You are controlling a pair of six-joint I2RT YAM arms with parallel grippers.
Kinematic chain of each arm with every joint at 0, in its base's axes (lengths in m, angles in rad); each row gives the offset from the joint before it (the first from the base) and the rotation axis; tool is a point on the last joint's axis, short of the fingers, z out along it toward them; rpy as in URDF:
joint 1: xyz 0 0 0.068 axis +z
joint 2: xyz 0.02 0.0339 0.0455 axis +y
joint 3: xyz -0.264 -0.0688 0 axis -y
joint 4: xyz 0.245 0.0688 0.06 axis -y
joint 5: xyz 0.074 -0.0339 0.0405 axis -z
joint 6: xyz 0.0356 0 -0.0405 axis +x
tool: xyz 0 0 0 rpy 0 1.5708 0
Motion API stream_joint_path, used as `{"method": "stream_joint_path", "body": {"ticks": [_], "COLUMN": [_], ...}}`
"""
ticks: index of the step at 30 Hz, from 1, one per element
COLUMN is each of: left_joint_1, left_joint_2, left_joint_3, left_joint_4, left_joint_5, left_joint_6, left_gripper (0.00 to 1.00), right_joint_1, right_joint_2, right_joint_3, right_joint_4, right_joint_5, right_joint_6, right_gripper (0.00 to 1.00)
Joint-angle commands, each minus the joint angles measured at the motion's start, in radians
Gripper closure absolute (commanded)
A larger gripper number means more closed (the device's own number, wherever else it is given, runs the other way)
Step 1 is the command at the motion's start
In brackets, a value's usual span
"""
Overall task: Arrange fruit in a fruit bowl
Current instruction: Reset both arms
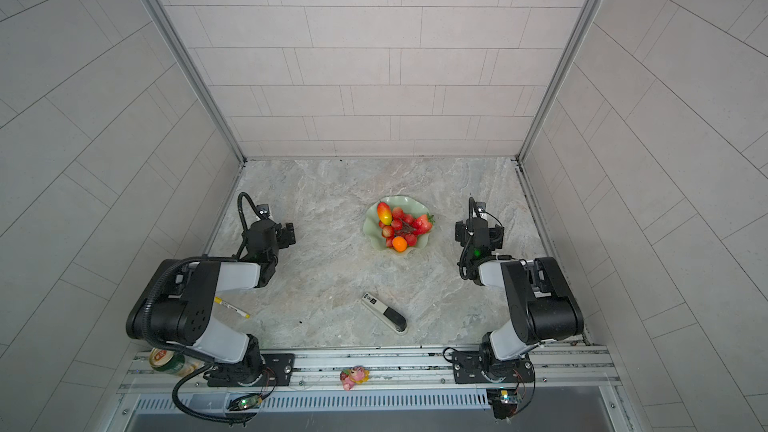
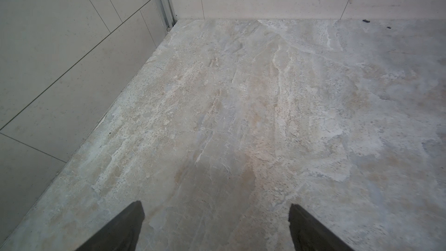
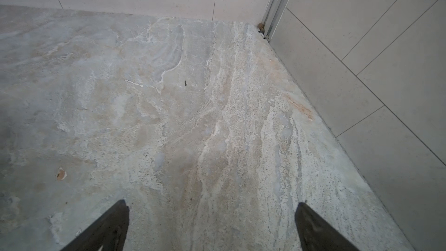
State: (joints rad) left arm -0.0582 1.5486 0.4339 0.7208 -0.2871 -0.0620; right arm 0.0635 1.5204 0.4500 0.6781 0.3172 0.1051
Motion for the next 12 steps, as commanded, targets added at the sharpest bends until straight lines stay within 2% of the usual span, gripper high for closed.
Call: {"method": "stream_joint_path", "body": {"ticks": [1,12], "left_joint_1": [0.001,0.001], "left_joint_2": [-0.012,-0.013], "left_joint_3": [0.011,0.011], "left_joint_4": [0.022,0.022], "left_joint_5": [0.002,0.001], "left_joint_6": [0.001,0.003], "left_gripper": [0.00,0.00], "right_joint_1": [0.003,0.019], "right_joint_2": [-0.019,-0.004], "right_joint_3": [-0.014,0.002], "right_joint_4": [0.032,0.018], "right_joint_5": [0.010,0.022], "right_joint_6": [-0.013,-0.025], "right_gripper": [0.00,0.00]}}
